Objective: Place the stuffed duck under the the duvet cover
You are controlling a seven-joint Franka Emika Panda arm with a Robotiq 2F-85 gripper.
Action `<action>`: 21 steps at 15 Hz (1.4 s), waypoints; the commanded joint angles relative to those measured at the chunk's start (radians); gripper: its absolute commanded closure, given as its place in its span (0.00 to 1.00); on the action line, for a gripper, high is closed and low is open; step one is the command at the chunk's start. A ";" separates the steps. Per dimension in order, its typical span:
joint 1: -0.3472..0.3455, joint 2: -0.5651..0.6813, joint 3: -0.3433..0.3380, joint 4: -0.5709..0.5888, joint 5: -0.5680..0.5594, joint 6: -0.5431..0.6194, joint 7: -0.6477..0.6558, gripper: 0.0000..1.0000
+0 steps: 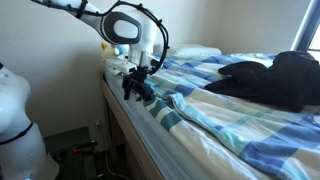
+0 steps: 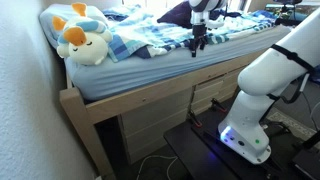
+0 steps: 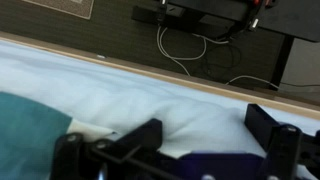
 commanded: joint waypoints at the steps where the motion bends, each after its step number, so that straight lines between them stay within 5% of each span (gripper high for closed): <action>1: -0.009 0.001 0.008 0.001 0.003 -0.001 -0.002 0.00; 14: 0.026 -0.098 0.083 0.028 -0.039 -0.041 0.005 0.00; 21: 0.129 -0.150 0.169 0.110 -0.065 -0.043 -0.044 0.00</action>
